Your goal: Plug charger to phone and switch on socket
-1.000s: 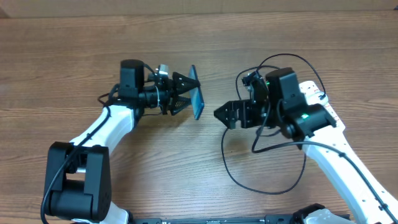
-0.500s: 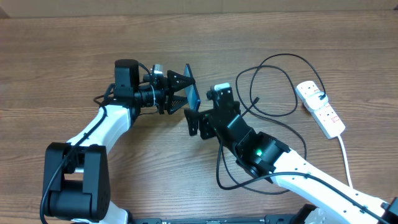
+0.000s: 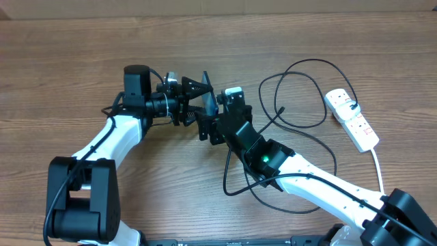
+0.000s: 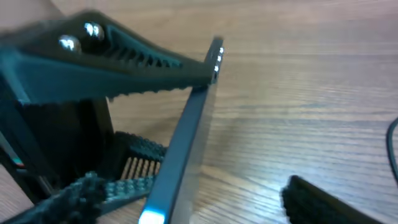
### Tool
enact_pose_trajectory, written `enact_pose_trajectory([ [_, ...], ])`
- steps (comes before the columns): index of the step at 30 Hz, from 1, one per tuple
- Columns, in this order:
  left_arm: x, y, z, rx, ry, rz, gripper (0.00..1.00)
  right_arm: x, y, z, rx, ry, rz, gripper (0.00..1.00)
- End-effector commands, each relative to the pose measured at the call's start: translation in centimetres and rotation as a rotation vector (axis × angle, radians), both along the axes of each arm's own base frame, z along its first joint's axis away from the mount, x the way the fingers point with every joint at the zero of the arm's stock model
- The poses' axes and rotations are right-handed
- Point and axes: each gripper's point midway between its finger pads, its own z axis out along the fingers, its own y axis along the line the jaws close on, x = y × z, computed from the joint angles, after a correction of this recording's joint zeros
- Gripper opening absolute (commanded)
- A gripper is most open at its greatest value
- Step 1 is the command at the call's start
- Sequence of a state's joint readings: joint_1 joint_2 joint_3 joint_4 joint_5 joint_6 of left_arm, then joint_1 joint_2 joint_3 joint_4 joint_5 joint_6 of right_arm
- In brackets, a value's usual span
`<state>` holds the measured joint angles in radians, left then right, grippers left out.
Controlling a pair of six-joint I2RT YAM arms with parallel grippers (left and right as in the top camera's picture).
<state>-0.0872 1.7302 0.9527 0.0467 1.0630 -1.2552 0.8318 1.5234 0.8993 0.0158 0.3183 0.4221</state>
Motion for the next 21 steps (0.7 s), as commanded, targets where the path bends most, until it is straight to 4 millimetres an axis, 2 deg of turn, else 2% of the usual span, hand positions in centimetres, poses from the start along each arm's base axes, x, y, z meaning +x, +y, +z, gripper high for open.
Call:
enact_pose_trajectory([
  [1,0.2,0.0,1.4,-0.052,0.009,-0.019,0.57,0.3,0.0,0.3,0.001,-0.02,-0.004,0.84],
  [8,0.2,-0.1,1.4,-0.054,0.017,-0.017,0.57,1.0,0.8,-1.2,0.001,-0.022,-0.003,0.77],
  [10,0.2,-0.1,1.4,-0.053,0.017,-0.017,0.56,1.2,1.0,-0.9,-0.006,-0.045,0.009,0.7],
  [11,0.2,-0.1,1.4,-0.053,0.018,-0.016,0.57,1.3,1.2,-0.6,0.006,-0.054,0.009,0.6],
  [13,0.2,-0.1,1.4,-0.055,0.02,-0.016,0.57,1.5,1.3,-0.2,0.02,-0.067,0.009,0.5],
  [21,0.2,-0.1,1.4,-0.059,0.035,-0.012,0.57,1.0,2.2,-0.2,0.047,-0.052,0.061,0.37],
])
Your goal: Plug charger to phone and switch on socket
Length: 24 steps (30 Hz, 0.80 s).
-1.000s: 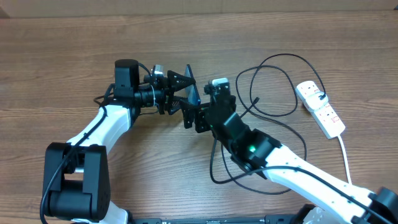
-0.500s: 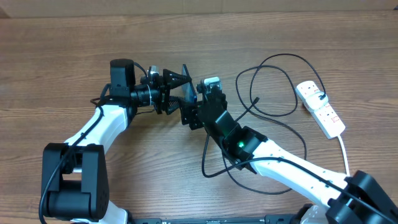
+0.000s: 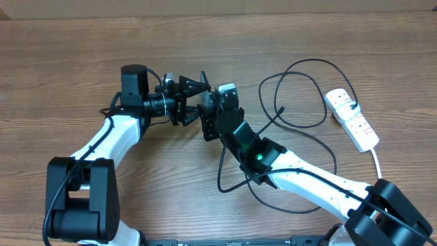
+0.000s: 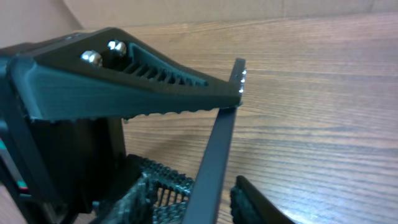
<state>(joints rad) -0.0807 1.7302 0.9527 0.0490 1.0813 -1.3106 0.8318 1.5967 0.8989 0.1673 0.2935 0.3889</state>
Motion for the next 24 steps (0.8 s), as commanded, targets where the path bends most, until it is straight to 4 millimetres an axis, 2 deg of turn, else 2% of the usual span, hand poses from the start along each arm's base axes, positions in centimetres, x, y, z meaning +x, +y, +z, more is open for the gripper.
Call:
enact_pose_trajectory([
  [1,0.25,-0.19,1.2,-0.032,-0.015,-0.022,0.57,-0.21,0.35,-0.07,0.006,0.006,0.024,0.37],
  [8,0.23,-0.26,1.19,-0.031,-0.015,-0.023,0.57,-0.37,0.15,-0.56,-0.011,0.021,0.023,0.22],
  [20,0.24,-0.24,1.18,-0.03,-0.02,-0.024,0.57,-0.44,0.13,-0.67,-0.011,0.027,0.023,0.07],
  [24,0.24,-0.24,1.18,-0.028,-0.024,-0.025,0.6,-0.79,0.82,-0.52,0.013,0.037,0.06,0.06],
])
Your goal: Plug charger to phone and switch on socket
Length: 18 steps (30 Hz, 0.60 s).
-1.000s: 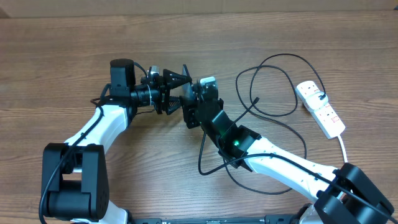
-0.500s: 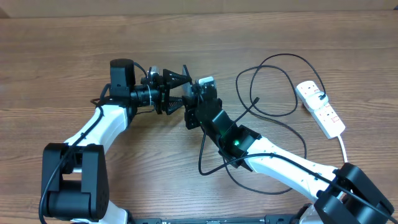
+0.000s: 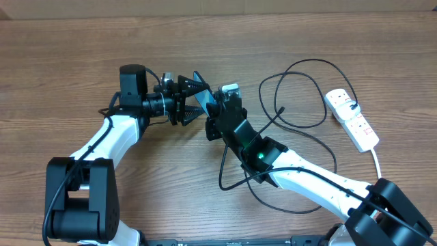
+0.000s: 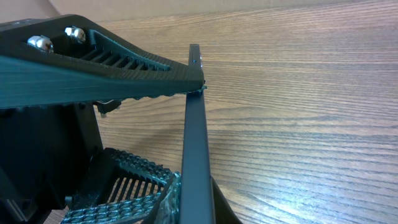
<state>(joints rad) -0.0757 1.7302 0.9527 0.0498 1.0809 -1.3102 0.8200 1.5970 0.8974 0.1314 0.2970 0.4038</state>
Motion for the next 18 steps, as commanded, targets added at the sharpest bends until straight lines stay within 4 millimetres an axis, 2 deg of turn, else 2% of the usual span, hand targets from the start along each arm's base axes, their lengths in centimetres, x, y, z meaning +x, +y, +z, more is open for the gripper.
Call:
enact_pose_trajectory([
  [1,0.1,-0.4,1.2,-0.028,-0.022,-0.03,0.63,-0.9,1.7,0.4,0.035,0.007,0.086,0.06],
  [7,0.1,-0.4,1.2,-0.027,-0.029,-0.032,0.92,-1.0,1.7,0.5,0.038,0.005,0.088,0.06],
  [10,0.2,-0.4,1.2,-0.027,-0.033,-0.031,1.0,-0.8,1.5,0.6,0.039,0.004,0.082,0.06],
  [13,0.5,-0.5,1.8,-0.034,-0.076,-0.036,1.0,-0.5,1.2,0.6,0.041,0.002,0.073,0.06],
  [16,1.5,-0.5,4.3,-0.061,-0.261,-0.066,1.0,0.5,0.0,1.2,0.049,-0.006,0.039,0.04],
  [17,1.9,-0.3,6.1,-0.07,-0.428,-0.099,1.0,1.3,-1.5,2.0,0.086,0.006,-0.013,0.04],
  [18,1.8,-0.2,6.9,-0.075,-0.493,-0.117,1.0,1.7,-2.8,2.5,0.128,0.031,-0.066,0.04],
])
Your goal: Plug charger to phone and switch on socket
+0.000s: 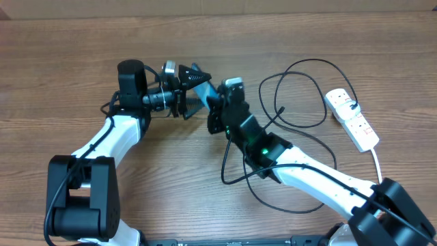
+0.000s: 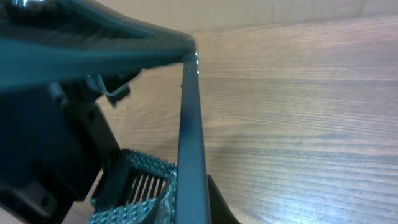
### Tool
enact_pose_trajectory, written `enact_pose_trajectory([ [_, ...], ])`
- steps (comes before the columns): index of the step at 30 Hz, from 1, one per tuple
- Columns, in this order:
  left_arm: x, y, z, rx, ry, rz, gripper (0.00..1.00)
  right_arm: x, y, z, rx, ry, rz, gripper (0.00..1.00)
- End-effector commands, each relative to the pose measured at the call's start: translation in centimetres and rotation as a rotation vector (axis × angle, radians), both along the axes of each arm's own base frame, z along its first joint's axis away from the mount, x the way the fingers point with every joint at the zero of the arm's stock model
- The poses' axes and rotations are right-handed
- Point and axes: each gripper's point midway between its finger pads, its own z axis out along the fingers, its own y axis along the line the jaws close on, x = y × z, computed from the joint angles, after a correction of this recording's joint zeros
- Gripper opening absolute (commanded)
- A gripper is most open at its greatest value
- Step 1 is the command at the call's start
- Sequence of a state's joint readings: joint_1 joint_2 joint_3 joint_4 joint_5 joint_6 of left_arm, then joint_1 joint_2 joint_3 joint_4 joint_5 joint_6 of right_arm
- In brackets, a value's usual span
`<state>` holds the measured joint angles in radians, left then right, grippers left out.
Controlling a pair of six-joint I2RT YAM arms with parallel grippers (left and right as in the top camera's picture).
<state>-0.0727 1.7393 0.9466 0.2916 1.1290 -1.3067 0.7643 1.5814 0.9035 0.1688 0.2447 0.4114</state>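
Observation:
The phone [image 1: 207,91], a thin dark slab, is held off the table between both grippers. It shows edge-on in the right wrist view [image 2: 189,137]. My right gripper [image 1: 214,104] is shut on its near end, one finger pressed on each face [image 2: 193,208]. My left gripper [image 1: 199,90] grips it from the left, and its upper finger [image 2: 93,43] lies on the phone's far corner. The black charger cable [image 1: 300,89] loops on the table with its free plug end [image 1: 280,109] lying loose. The white socket strip [image 1: 351,119] lies at the right.
The cable's loops run under and around my right arm [image 1: 307,171]. The strip's white cord [image 1: 377,164] trails toward the front right edge. Bare wooden table [image 1: 68,61] lies to the left and at the back.
Both grippers and the phone now sit slightly farther back on the table. The left finger fills more of the top of the right wrist view. Both grips are unchanged.
At first my left gripper held the phone upright while my right gripper's fingers stood wide apart around its near end. The fingers were then closer, then pressed on both faces. Now both grippers hold the phone, a little farther back.

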Motion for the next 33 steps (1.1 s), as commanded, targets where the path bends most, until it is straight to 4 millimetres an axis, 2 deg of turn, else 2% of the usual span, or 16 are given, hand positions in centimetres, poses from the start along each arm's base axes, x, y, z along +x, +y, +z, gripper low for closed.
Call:
enact_pose_trajectory([
  [1,0.3,0.5,4.8,-0.035,-0.333,-0.098,1.0,0.4,-3.0,1.4,0.091,0.071,-0.084,0.04],
  [6,-0.6,2.5,5.9,-0.037,-0.466,-0.153,1.0,0.3,-8.8,4.8,0.287,0.194,-0.163,0.04],
  [8,-1.0,3.1,6.1,-0.028,-0.493,-0.159,1.0,-0.1,-11.2,5.2,0.346,0.259,-0.193,0.04],
  [9,-1.2,3.1,6.2,-0.011,-0.507,-0.156,1.0,-0.4,-13.0,4.9,0.375,0.309,-0.232,0.04],
  [10,-1.3,3.2,6.0,0.008,-0.508,-0.145,1.0,-0.5,-14.0,4.7,0.38,0.331,-0.248,0.04],
  [12,-1.6,3.5,5.0,0.092,-0.468,-0.093,1.0,-0.8,-16.4,3.7,0.382,0.392,-0.299,0.04],
  [13,-2.1,4.2,3.5,0.2,-0.402,-0.041,1.0,-1.1,-17.4,3.0,0.383,0.429,-0.324,0.04],
  [16,-4.6,7.0,0.2,0.492,-0.25,0.043,1.0,-2.0,-18.8,1.6,0.389,0.513,-0.353,0.04],
  [18,-7.0,9.0,-0.6,0.654,-0.168,0.079,1.0,-2.7,-18.6,1.1,0.399,0.559,-0.336,0.04],
  [20,-9.6,10.7,-0.2,0.77,-0.114,0.121,1.0,-2.9,-17.6,1.2,0.418,0.572,-0.291,0.04],
  [22,-11.8,12.6,1.6,0.861,-0.101,0.224,1.0,-2.8,-16.0,1.7,0.456,0.563,-0.227,0.04],
  [24,-13.7,14.0,4.9,0.891,-0.164,0.373,1.0,-2.6,-14.5,1.9,0.521,0.58,-0.219,0.04],
  [26,-15.2,14.2,7.8,0.875,-0.267,0.452,0.99,-2.6,-13.0,1.8,0.596,0.61,-0.223,0.04],
  [28,-17.0,14.3,9.3,0.818,-0.286,0.529,1.0,-2.8,-11.5,1.9,0.661,0.643,-0.222,0.04],
  [30,-18.3,14.1,8.7,0.751,-0.228,0.578,1.0,-3.3,-9.6,2.3,0.682,0.638,-0.168,0.04],
  [33,-18.5,12.3,5.8,0.584,-0.071,0.565,1.0,-4.3,-7.1,3.0,0.674,0.627,-0.088,0.04],
])
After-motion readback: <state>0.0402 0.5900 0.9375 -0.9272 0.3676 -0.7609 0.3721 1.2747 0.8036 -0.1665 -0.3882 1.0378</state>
